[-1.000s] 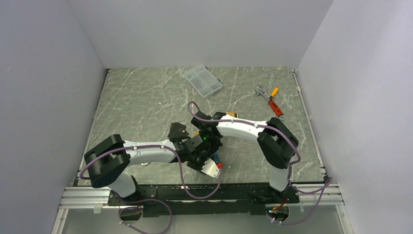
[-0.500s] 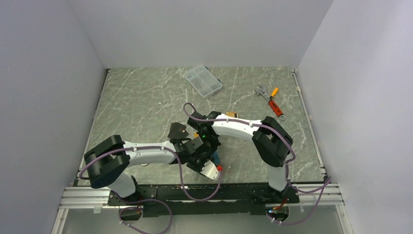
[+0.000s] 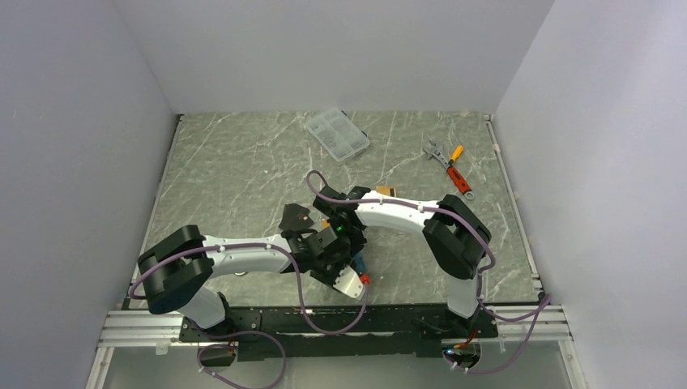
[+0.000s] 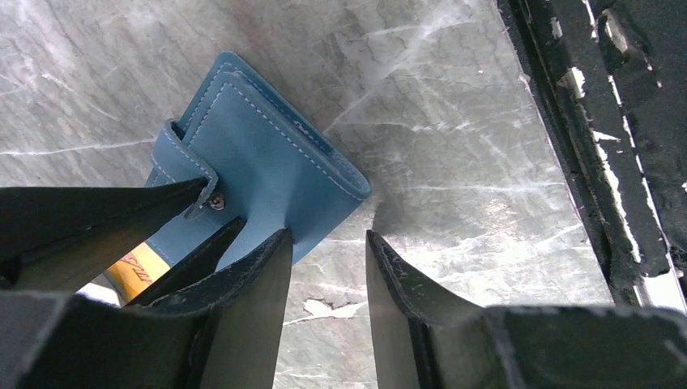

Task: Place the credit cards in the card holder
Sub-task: Close the card holder at the center of the board.

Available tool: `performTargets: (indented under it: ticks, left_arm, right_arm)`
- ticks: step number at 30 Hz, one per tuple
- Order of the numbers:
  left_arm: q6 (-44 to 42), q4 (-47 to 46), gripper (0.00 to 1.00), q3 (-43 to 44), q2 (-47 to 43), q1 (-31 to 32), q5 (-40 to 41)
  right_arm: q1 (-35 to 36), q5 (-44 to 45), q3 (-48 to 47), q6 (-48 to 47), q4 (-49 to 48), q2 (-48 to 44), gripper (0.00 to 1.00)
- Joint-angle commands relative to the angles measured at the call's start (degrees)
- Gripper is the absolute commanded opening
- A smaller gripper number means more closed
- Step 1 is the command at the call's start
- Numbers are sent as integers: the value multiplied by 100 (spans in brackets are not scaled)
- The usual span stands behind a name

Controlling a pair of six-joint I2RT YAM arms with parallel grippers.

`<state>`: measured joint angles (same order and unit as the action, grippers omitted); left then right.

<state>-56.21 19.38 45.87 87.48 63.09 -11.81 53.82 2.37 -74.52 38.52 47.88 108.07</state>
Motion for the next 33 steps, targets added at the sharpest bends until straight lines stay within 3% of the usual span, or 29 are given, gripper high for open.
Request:
performTargets:
  ticks: [1, 7, 14, 22, 27, 33]
  left_arm:
    - [39, 0, 44, -34, -273, -6, -37]
    - [16, -267, 41, -168, -250, 52, 201]
    - [-162, -965, 40, -618, -537, 369, 782]
    - [-305, -879, 41, -449, -443, 504, 781]
    - [-279, -792, 41, -382, -345, 503, 681]
    - [-296, -803, 41, -443, -297, 487, 652]
  right_arm:
    - [-49, -52, 130, 75, -446, 48, 29]
    - [-154, 12, 215, 75, -333, -374, 34]
    - [-495, -482, 753, 146, -837, -840, 34]
    - [-583, -678, 852, 115, -966, -948, 17]
    - [-580, -645, 821, 113, -887, -1040, 1]
    - [-549, -375, 604, 45, -518, -1056, 0]
